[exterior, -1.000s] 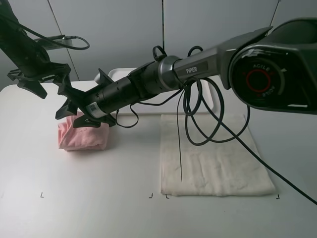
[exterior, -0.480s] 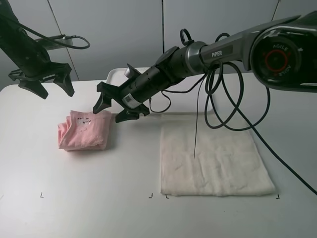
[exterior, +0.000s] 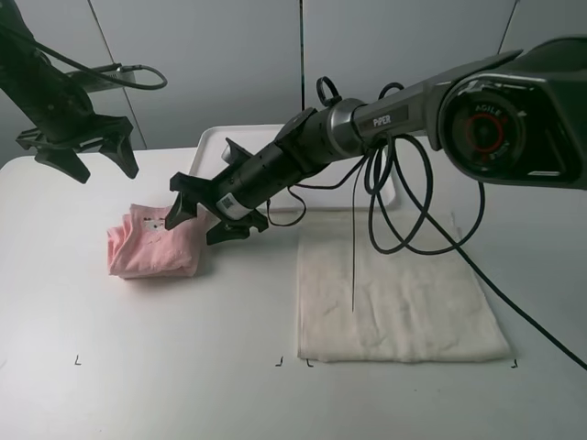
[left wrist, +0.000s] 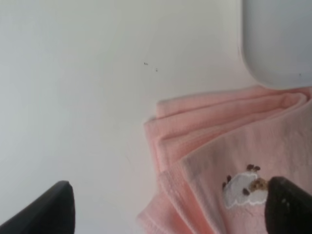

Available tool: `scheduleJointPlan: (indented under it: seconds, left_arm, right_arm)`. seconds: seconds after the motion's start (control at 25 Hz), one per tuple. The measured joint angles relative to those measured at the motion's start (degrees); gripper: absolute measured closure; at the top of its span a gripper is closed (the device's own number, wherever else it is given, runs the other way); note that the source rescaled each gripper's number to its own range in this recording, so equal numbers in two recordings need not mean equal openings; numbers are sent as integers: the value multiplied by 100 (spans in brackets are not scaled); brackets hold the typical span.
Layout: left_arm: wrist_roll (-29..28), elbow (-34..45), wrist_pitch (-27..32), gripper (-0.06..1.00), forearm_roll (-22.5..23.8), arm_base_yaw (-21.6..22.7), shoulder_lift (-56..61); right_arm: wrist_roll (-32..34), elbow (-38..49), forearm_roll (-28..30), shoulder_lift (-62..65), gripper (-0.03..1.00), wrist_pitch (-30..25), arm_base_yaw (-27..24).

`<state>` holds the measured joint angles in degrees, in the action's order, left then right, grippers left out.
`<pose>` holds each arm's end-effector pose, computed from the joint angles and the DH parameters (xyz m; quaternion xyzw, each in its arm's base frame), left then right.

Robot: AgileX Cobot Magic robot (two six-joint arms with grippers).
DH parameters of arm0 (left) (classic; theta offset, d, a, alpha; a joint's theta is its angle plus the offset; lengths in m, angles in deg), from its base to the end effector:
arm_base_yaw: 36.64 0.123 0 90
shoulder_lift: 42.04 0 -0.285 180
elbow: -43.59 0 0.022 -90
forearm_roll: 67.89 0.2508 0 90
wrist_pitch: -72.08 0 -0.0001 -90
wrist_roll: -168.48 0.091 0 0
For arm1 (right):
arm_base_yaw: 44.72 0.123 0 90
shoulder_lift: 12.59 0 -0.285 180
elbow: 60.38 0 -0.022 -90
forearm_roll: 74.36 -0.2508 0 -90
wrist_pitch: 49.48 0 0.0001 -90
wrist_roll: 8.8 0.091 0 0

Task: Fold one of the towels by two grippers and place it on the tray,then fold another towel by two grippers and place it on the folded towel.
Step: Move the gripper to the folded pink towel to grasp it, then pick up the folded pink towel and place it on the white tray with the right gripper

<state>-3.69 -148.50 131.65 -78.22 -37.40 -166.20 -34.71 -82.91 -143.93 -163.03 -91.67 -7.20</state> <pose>0.4141 -0.0196 0.1961 0.0347 0.9935 -0.0761 0.0774 0.3611 0.3496 0.0686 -0.1000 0.9001 0.4232 0.0282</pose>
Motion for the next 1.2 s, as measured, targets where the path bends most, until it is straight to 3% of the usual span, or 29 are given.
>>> scheduleJointPlan:
  seconds: [0.32, 0.44, 0.52, 0.72, 0.96, 1.2]
  left_arm:
    - [34, 0, 0, -5, -10, 0, 0]
    - [73, 0, 0, -5, -34, 0, 0]
    - [110, 0, 2, -5, -57, 0, 0]
    - [123, 0, 12, -5, -77, 0, 0]
    - [134, 0, 12, -5, -103, 0, 0]
    - [134, 0, 73, -5, -103, 0, 0]
  right_arm:
    - [-146, 0, -425, -142, 22, 180, 97]
    - [-186, 0, -479, -168, 28, 249, 192]
    - [-248, 0, -479, -203, 41, 333, 241]
    - [-429, 0, -468, -217, 87, 393, 254]
    - [-822, -69, -888, -217, 89, 163, 254]
    - [-881, -333, -908, -20, 89, 129, 227]
